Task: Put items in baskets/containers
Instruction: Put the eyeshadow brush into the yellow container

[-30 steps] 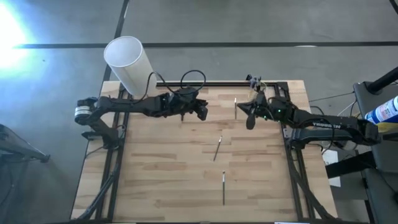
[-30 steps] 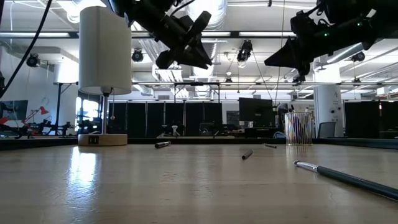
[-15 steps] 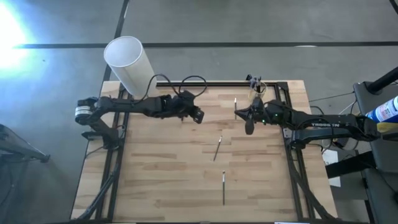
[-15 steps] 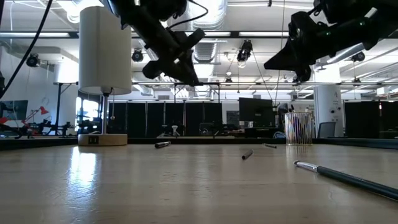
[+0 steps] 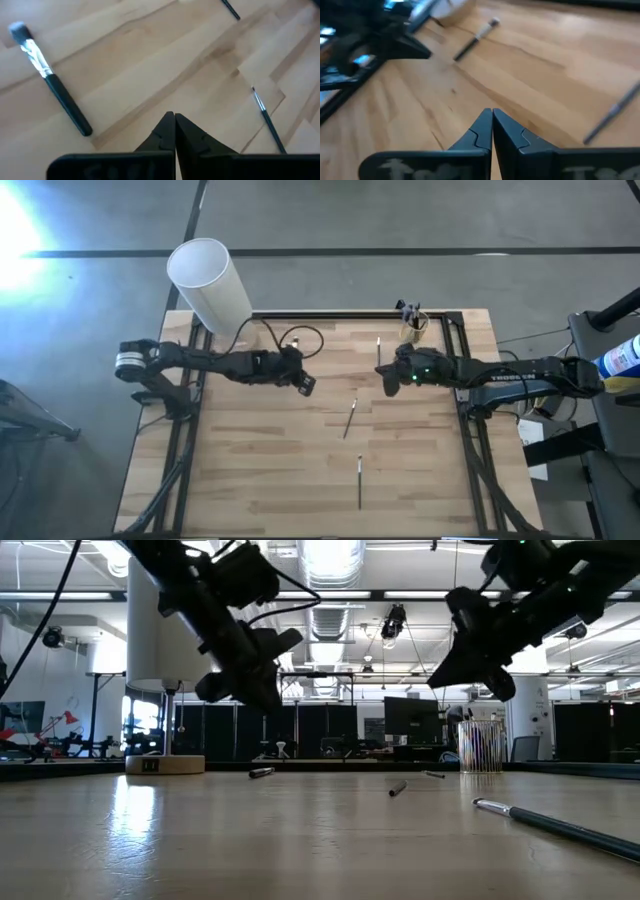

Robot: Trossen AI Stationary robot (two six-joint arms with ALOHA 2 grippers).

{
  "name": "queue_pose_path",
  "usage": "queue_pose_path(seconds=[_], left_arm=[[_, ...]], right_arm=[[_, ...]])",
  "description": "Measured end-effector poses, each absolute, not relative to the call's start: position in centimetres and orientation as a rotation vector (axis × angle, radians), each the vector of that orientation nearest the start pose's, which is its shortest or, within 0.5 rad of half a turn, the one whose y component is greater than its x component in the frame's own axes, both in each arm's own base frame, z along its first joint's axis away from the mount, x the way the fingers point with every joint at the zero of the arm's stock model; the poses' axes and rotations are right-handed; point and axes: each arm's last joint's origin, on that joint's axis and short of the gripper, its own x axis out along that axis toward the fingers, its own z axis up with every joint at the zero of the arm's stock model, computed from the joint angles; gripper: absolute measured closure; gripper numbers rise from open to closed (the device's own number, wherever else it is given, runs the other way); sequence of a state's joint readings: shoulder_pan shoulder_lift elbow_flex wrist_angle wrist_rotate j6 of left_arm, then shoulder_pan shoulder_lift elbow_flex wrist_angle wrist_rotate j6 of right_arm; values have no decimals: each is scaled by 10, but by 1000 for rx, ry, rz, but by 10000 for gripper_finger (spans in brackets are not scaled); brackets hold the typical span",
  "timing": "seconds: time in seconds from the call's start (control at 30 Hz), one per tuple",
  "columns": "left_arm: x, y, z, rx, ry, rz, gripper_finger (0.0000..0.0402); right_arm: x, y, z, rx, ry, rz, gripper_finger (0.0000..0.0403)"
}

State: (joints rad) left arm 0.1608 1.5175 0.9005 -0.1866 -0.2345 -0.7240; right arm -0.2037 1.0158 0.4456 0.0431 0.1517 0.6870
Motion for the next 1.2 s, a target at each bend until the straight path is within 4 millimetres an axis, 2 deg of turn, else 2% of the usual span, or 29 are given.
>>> queue_pose_path(seconds=[0.17,0.27,0.4,0.53,0.73,0.83,0.97,1.2], left_arm=[[290,53,195,-627,627,515,401],[280,51,193,-593,628,452,401],[265,47,191,-589,631,393,401],[251,43,192,-575,632,291,401],[238,41,194,-510,615,250,401],[234,40,193,-523,611,254,401],[232,40,194,-534,601,256,401],[232,40,194,-561,595,265,401]], right_arm=[[224,-39,201,822,519,-592,394],[246,-26,202,941,600,-645,394],[274,-9,195,1096,710,-803,387],[302,0,185,1163,817,-910,357],[337,-5,170,1171,962,-1017,296],[346,-12,162,1151,1016,-1077,277],[353,-23,153,1134,1046,-1113,271],[357,-28,138,1110,1101,-1125,312]])
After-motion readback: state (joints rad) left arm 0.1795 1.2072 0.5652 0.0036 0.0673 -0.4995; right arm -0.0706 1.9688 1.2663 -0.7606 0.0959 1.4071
